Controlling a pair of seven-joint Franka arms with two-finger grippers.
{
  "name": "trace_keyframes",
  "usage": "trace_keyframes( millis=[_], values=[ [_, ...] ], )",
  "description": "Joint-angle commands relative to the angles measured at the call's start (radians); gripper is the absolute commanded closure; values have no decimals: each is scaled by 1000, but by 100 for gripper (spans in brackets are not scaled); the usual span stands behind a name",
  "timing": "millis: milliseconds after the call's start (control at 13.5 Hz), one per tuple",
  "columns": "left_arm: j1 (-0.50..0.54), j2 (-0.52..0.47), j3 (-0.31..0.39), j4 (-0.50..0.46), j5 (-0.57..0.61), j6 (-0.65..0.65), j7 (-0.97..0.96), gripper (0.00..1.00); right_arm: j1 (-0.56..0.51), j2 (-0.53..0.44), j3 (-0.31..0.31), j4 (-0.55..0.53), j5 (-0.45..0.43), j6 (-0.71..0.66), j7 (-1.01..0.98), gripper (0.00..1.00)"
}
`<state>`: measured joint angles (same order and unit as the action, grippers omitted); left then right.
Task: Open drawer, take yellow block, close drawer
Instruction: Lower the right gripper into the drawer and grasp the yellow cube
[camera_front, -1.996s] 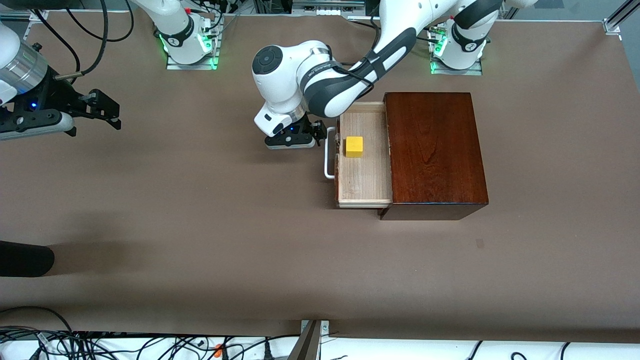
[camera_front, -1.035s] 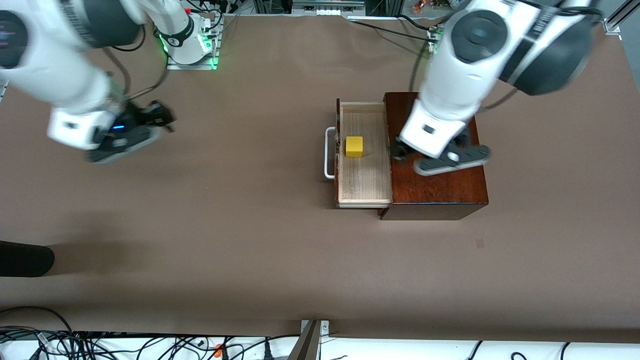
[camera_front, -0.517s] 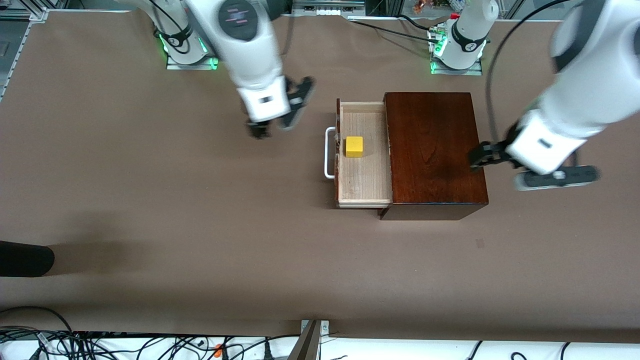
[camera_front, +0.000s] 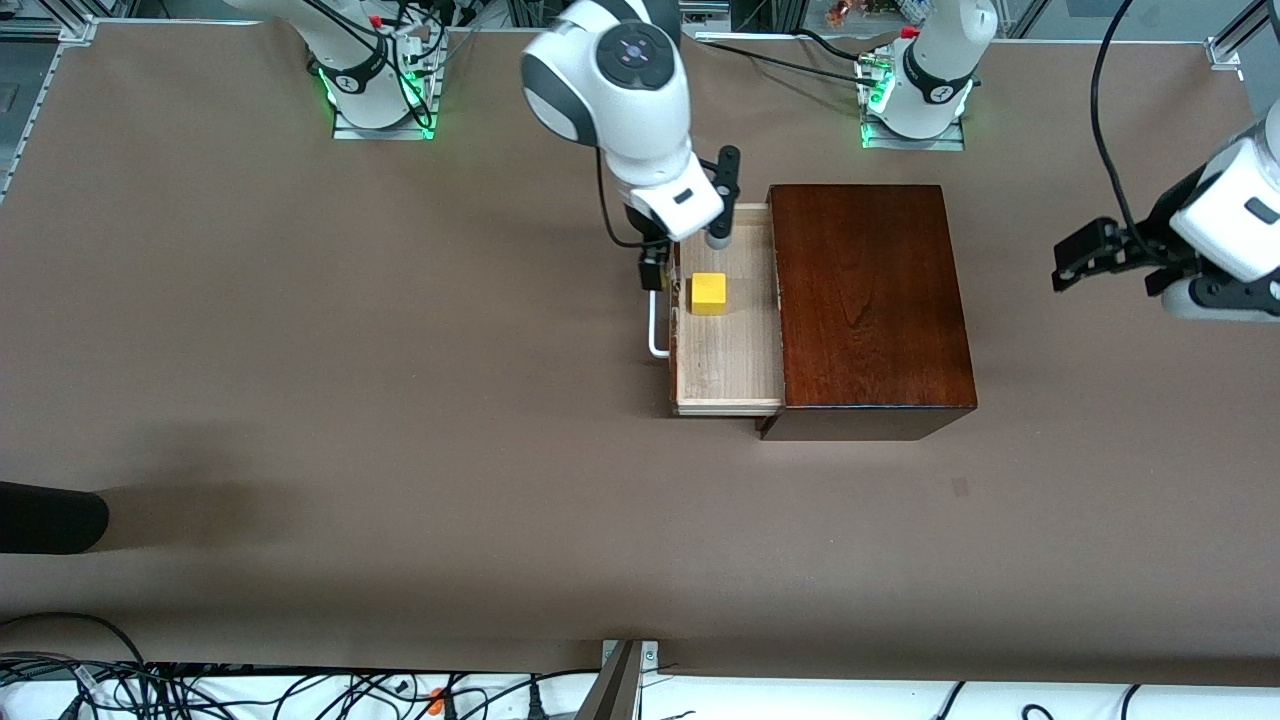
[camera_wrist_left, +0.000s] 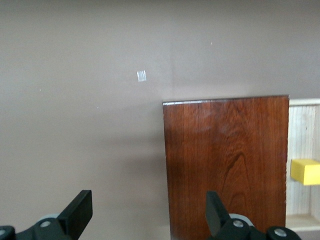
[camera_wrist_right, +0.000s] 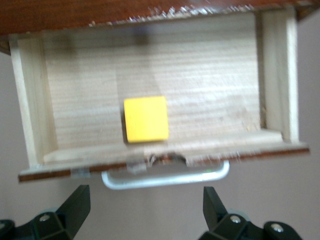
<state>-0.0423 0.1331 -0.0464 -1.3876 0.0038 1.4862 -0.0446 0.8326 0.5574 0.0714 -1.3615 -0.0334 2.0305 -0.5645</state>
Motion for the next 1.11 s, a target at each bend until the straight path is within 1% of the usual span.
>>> trace_keyframes(
  millis=[0, 148, 370, 739, 887, 1035],
  values=[
    [-16, -122, 23, -168, -15, 64, 45, 0, 31, 110, -8, 140, -17, -1, -17, 0],
    [-10, -151, 22, -206, -15, 92, 46, 0, 42, 171, -10, 200, -25, 2, -18, 0],
    [-4, -153, 14, -197, -15, 86, 51, 0, 43, 217, -10, 208, -29, 51, -17, 0],
    [-5, -151, 11, -189, -10, 66, 101, 0, 49, 239, -12, 203, -31, 59, -5, 0],
    [-5, -150, 11, -188, -8, 66, 101, 0, 56, 243, -13, 203, -45, 57, 0, 0],
    [-5, -142, 16, -165, -7, 65, 100, 0, 59, 246, -13, 199, -49, 57, 0, 0]
  ],
)
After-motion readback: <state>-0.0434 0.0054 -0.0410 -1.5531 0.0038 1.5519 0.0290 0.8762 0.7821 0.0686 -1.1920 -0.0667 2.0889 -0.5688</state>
